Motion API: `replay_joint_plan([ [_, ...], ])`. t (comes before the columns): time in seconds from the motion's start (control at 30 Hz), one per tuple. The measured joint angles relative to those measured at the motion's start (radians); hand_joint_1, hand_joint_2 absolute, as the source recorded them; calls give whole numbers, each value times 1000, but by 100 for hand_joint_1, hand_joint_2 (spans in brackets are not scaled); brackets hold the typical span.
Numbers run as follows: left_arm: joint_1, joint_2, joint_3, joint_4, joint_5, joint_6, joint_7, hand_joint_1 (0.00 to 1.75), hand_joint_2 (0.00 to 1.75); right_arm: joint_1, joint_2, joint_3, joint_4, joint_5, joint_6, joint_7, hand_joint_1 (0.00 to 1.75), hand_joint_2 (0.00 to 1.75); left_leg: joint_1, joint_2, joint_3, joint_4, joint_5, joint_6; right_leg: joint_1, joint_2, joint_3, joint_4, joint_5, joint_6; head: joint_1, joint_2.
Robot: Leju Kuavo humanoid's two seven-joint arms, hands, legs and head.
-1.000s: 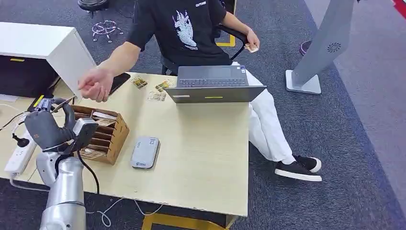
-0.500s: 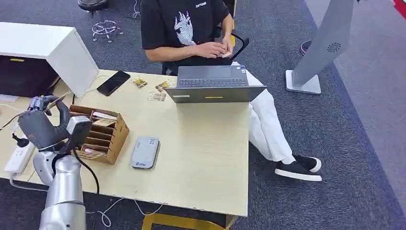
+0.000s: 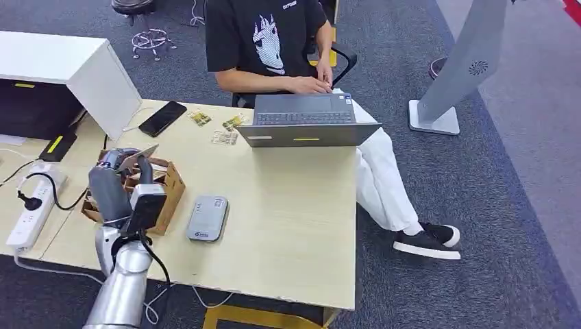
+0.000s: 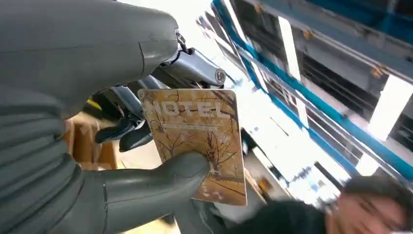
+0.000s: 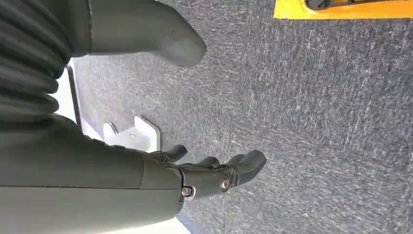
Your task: Pass the card to the sensor for recognition and then transmit it.
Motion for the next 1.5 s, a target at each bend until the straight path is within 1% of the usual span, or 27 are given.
replay_joint_plan([
  [0.1, 41, 18, -98, -65, 31, -40, 14, 175, 175, 3, 0, -11, 0, 0, 0, 3, 0, 175, 0, 0, 0, 0, 0, 0, 0, 0, 0, 0, 0, 0, 0, 0],
  [0.17, 55, 26, -135, -90, 37, -47, 19, 175, 175, 3, 0, -13, 0, 0, -1, 4, 0, 175, 0, 0, 0, 0, 0, 0, 0, 0, 0, 0, 0, 0, 0, 0],
  [0.27, 70, 39, -173, -121, 40, -54, 22, 175, 175, 4, 0, -21, 0, 0, -1, 5, 0, 175, 0, 0, 0, 0, 0, 0, 0, 0, 0, 0, 0, 0, 0, 0],
  [0.43, 99, 59, -221, -162, 27, -87, 27, 175, 175, 6, 0, -29, 0, 1, 0, -2, 0, 175, 0, 0, 0, 0, 0, 0, 0, 0, 0, 0, 0, 0, 0, 0],
  [0.5, 113, 70, -237, -176, 3, -99, 59, 175, 175, 6, 0, -36, 0, 1, 0, -2, 0, 175, 0, 0, 0, 0, 0, 0, 0, 0, 0, 0, 0, 0, 0, 0],
  [0.6, 132, 90, -244, -183, -18, -131, 119, 175, 175, 6, 0, -45, 0, 2, 0, -3, 0, 175, 0, 0, 0, 0, 0, 0, 0, 0, 0, 0, 0, 0, 0, 0],
  [0.7, 152, 100, -244, -182, -17, -148, 147, 175, 175, 7, 0, -52, 0, 2, 3, -2, 0, 175, 0, 0, 0, 0, 0, 0, 0, 0, 0, 0, 0, 0, 0, 0],
  [0.93, 175, 115, -244, -168, -17, -155, 148, 175, 175, 8, 0, -61, 0, 15, 3, -2, 0, 175, 0, 0, 0, 0, 0, 0, 0, 0, 0, 0, 0, 0, 0, 0],
  [1.13, 181, 118, -244, -164, -17, -155, 149, 175, 175, 9, 0, -62, 0, 15, 5, -2, 0, 175, 0, 0, 0, 0, 0, 0, 0, 0, 0, 0, 0, 0, 0, 0],
  [1.2, 183, 118, -244, -161, -17, -155, 158, 175, 175, 8, 0, -63, 0, 18, 6, -1, 0, 175, 0, 0, 0, 0, 0, 0, 0, 0, 0, 0, 0, 0, 0, 0],
  [1.3, 188, 117, -237, -132, 10, -172, 157, 175, 175, 9, 0, -63, 0, 24, 6, -1, 0, 175, 0, 0, 0, 0, 0, 0, 0, 0, 0, 0, 0, 0, 0, 0],
  [1.5, 199, 110, -208, -47, 34, -187, 130, 175, 175, 9, 0, -66, 0, 43, 6, -2, 0, 175, 0, 0, 0, 0, 0, 0, 0, 0, 0, 0, 0, 0, 0, 0],
])
